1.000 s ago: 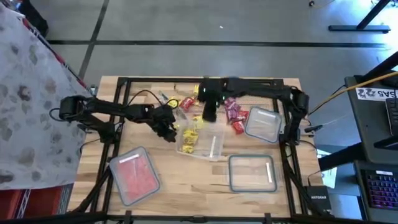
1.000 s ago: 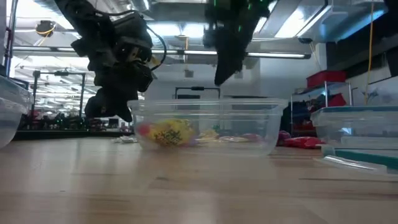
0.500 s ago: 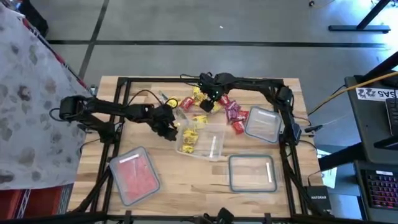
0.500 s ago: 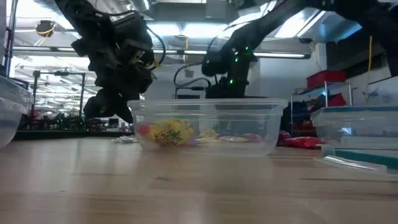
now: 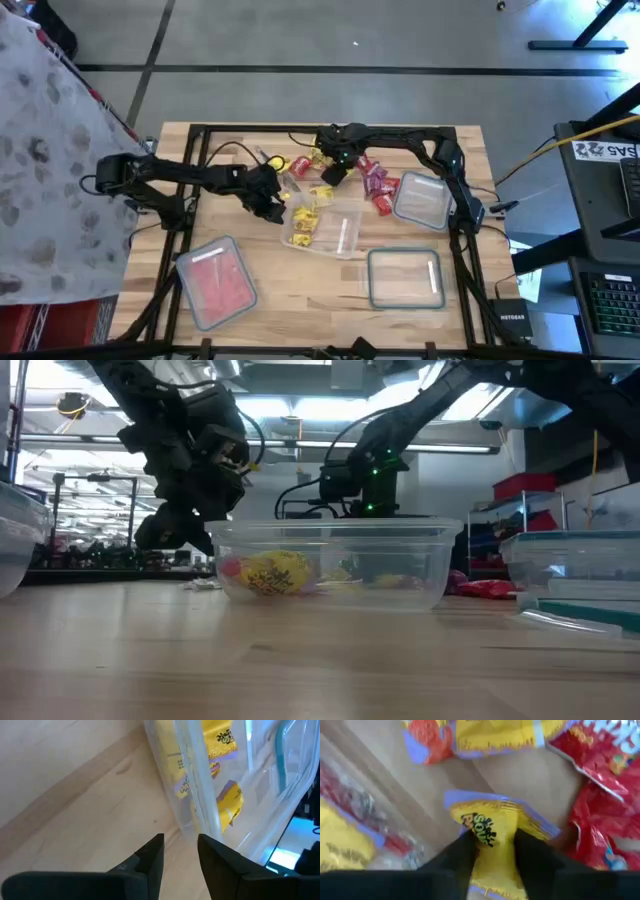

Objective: Sort candy
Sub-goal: Put the yellow candy into the rectangular transparent bin

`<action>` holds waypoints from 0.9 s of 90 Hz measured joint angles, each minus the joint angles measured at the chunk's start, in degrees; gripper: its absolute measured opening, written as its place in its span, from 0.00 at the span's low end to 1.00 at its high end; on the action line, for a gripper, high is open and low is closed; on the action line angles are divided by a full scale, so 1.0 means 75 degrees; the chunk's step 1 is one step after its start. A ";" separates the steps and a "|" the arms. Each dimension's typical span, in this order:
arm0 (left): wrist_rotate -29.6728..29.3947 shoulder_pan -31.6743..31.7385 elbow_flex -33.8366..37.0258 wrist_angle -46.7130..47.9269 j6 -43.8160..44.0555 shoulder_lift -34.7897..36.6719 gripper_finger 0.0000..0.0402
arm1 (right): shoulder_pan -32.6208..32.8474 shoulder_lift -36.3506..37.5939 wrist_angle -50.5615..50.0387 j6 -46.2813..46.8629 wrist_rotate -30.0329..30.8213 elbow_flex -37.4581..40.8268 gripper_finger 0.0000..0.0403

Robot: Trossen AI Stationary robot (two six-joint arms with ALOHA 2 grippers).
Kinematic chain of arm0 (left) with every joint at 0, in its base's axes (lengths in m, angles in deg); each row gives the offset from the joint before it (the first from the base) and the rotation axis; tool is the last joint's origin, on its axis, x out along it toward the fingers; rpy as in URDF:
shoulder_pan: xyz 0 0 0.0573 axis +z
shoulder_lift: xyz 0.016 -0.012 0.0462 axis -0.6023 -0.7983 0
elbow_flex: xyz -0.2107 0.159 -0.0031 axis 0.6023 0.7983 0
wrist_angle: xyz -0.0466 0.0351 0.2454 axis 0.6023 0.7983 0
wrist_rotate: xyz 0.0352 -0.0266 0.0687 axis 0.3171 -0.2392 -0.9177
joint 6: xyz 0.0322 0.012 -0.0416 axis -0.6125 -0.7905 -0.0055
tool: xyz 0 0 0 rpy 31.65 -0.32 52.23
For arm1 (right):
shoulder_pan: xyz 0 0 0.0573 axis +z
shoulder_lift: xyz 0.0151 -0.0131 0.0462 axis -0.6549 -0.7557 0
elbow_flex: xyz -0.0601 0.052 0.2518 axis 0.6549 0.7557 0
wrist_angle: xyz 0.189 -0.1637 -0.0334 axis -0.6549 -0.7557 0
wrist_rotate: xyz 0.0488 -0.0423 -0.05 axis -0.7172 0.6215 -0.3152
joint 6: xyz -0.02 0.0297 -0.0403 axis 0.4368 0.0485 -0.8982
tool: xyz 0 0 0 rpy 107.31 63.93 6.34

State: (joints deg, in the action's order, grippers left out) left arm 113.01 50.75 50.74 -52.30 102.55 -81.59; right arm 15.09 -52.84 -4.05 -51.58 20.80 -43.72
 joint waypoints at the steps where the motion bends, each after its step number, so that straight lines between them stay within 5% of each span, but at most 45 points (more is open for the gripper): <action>1: 0.0000 0.0000 0.0000 -0.0002 -0.0010 0.0000 0.26 | 0.0000 0.0007 -0.0047 -0.0006 -0.0001 -0.0032 0.20; 13: 0.0003 0.0026 0.0000 -0.0002 -0.0132 0.0003 0.26 | 0.0017 0.0089 -0.0769 -0.0234 -0.0028 -0.0624 0.03; 31: 0.0000 0.0101 0.0000 0.0002 -0.0480 0.0003 0.26 | 0.0462 0.0269 -0.1649 -0.0648 -0.0059 -0.2072 0.04; 49: -0.0039 0.0236 0.0000 0.0029 -0.0920 0.0003 0.26 | 0.1327 0.0330 -0.1743 -0.1112 -0.1336 -0.3346 0.01; 61: -0.0076 0.0581 0.0000 0.0094 -0.1282 0.0006 0.26 | 0.2085 0.0330 -0.1213 -0.1380 -0.2268 -0.3395 0.02; 81: -0.0054 0.1312 0.0000 0.0133 -0.1708 0.0006 0.26 | 0.3136 0.0086 -0.0031 -0.2065 -0.2327 -0.2795 0.02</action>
State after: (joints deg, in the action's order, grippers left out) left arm 112.61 60.59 50.74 -51.30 89.74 -81.54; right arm 38.60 -52.20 -4.29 -67.07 3.35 -64.68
